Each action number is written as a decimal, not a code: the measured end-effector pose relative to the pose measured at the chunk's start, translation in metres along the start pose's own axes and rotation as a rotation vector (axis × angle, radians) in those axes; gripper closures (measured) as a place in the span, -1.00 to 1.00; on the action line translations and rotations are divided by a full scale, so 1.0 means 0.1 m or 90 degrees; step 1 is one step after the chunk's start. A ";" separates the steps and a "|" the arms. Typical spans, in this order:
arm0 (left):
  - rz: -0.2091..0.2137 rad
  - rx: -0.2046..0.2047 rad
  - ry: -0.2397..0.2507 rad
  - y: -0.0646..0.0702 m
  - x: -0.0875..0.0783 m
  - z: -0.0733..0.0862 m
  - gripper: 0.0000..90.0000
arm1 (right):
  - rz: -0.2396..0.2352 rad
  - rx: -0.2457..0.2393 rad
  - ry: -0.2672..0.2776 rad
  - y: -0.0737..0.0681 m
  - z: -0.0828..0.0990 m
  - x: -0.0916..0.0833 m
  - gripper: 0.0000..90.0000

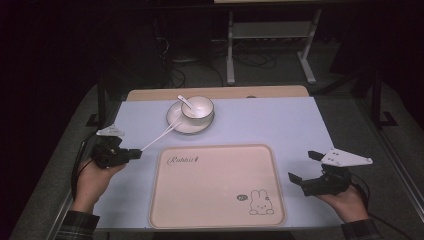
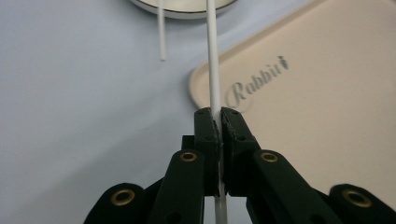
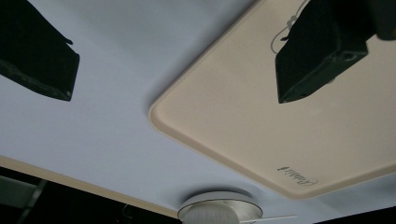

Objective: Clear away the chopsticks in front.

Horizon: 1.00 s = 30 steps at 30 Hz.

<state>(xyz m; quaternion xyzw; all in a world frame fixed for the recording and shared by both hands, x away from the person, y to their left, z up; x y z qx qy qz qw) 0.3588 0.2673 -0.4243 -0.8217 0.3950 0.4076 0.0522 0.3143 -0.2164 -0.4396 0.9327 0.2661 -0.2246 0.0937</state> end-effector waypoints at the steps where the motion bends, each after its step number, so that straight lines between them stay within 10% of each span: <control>1: 0.003 0.003 0.000 0.04 0.01 0.01 0.91 | 0.001 0.001 0.000 0.00 0.00 0.00 -1.00; 19: 0.057 0.038 0.001 0.67 0.37 0.13 0.91 | 0.001 -0.005 -0.004 0.00 0.01 0.00 -1.00; 30: 0.049 0.046 -0.044 0.75 0.67 0.23 0.91 | 0.000 -0.011 -0.009 -0.01 0.02 0.02 -1.00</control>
Point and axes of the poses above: each handheld gripper's, and its own axes: x roughly forward along the jaws, z roughly out of its underside, y roughly to its right, the point moved 9 cm from there along x, roughly forward along the jaws, and after that the axes turned 10 degrees about z, right-handed, at the moved point
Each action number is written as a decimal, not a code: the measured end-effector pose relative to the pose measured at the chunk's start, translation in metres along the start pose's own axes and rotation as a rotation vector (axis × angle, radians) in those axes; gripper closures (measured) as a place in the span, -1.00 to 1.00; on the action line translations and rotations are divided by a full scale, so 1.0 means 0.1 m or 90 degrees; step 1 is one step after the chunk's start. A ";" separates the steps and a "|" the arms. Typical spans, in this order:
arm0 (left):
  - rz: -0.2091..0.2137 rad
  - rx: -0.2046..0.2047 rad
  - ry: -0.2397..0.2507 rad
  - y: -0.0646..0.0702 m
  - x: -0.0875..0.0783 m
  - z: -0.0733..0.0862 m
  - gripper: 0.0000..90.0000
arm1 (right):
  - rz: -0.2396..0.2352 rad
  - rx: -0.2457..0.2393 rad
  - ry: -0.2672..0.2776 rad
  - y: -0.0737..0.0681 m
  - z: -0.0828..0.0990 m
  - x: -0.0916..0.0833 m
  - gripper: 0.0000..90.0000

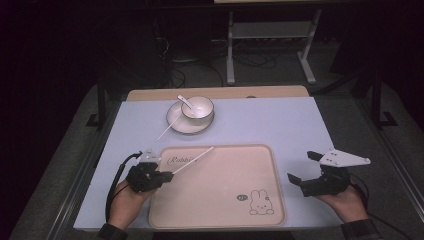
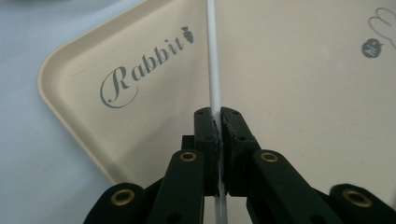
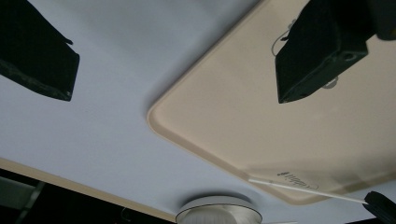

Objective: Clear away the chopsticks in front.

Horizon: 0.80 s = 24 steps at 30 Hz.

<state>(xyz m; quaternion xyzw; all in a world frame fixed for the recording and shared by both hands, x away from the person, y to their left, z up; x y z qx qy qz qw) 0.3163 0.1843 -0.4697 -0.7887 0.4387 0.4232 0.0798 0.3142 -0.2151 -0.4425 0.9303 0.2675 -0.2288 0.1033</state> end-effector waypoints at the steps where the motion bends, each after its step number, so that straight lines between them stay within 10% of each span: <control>1: -0.002 -0.001 -0.002 -0.01 0.02 0.01 0.91 | 0.000 0.000 0.000 0.00 0.00 0.00 -1.00; 24: -0.003 0.007 -0.062 -0.06 0.30 0.15 0.84 | -0.001 0.002 0.000 0.01 0.00 0.01 -1.00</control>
Point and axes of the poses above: each handheld gripper's, and its own axes: x roughly forward along the jaws, z roughly out of its underside, y roughly to its right, the point moved 9 cm from there along x, roughly forward along the jaws, and after that the axes turned 10 degrees about z, right-handed, at the moved point
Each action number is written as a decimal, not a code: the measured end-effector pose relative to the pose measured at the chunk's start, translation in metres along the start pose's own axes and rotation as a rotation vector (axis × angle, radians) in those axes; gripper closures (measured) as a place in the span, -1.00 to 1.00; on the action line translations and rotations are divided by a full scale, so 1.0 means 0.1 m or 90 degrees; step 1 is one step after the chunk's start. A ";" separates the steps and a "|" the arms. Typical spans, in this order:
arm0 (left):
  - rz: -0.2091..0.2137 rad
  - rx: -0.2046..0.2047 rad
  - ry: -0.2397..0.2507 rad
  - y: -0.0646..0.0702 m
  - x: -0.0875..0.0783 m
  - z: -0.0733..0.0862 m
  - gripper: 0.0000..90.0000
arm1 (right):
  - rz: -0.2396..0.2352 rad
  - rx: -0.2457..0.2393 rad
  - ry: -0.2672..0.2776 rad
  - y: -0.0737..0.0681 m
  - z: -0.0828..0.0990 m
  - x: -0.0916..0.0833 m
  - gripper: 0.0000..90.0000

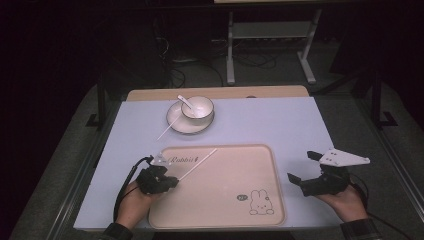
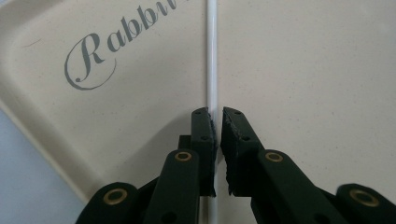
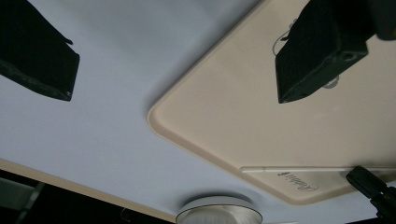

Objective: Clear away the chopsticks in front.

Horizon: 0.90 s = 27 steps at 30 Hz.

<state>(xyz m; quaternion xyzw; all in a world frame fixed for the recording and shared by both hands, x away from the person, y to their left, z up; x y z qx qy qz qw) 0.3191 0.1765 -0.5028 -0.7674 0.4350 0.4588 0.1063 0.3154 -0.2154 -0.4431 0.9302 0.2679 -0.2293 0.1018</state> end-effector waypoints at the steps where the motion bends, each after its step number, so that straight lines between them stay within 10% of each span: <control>1: 0.000 -0.001 0.002 0.00 0.00 0.00 0.84 | 0.000 0.001 0.000 0.00 0.00 0.00 -1.00; 15: 0.014 -0.003 0.070 -0.07 -0.26 -0.23 0.20 | 0.000 0.004 0.000 0.00 -0.01 0.00 -1.00; 27: -0.015 -0.022 0.068 -0.55 -0.45 -0.58 0.50 | -0.002 0.008 0.006 0.01 -0.02 -0.01 -1.00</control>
Point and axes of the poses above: each handheld gripper's, and its own axes: x roughly forward along the jaws, z roughly out of its underside, y roughly to its right, the point moved 9 cm from there along x, roughly forward along the jaws, and after that the axes turned 10 degrees about z, right-handed, at the moved point
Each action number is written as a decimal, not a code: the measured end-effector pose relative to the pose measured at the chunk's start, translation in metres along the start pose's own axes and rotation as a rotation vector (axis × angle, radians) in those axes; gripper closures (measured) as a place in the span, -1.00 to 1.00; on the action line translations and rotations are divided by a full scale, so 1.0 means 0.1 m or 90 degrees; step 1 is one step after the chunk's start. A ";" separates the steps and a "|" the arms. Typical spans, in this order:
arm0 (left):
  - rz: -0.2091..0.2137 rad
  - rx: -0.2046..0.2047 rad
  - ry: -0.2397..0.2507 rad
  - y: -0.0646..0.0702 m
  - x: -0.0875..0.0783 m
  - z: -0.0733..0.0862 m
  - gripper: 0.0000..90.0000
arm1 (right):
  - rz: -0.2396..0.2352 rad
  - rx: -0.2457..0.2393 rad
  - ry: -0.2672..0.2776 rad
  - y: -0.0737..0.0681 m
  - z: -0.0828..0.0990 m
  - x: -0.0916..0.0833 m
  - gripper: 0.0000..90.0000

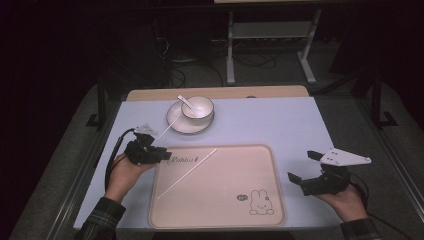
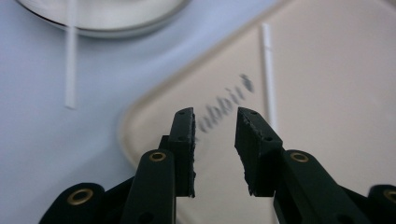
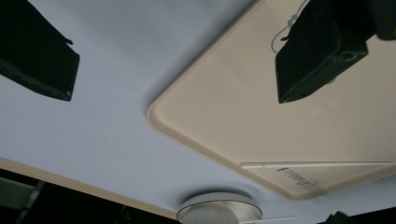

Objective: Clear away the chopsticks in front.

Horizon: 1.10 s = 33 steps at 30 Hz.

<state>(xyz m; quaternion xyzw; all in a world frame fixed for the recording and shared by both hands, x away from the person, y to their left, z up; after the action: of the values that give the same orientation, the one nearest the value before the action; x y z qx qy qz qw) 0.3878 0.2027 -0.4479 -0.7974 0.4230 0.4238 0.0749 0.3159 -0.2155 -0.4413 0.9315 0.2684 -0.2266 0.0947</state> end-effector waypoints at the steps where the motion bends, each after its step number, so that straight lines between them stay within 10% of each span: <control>1: -0.010 0.002 0.000 -0.06 -0.01 -0.04 0.50 | 0.000 0.000 0.000 0.00 0.00 0.00 -1.00; 17: -0.088 -0.001 -0.025 -0.82 0.21 -0.51 0.48 | -0.001 0.011 0.005 0.03 0.01 -0.02 -1.00; 33: -0.087 -0.018 -0.082 -1.02 0.53 -0.43 0.63 | 0.000 0.019 0.009 0.06 0.01 -0.04 -1.00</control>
<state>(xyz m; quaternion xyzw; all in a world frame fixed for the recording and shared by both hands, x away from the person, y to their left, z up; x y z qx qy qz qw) 0.5045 0.2147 -0.4845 -0.7966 0.3559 0.4737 0.1196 0.3158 -0.2224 -0.4405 0.9343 0.2658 -0.2240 0.0791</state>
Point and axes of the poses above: each handheld gripper's, and its own axes: x roughly forward along the jaws, z roughly out of its underside, y roughly to its right, the point moved 9 cm from there along x, roughly forward along the jaws, and after that the axes turned 10 degrees about z, right-handed, at the moved point
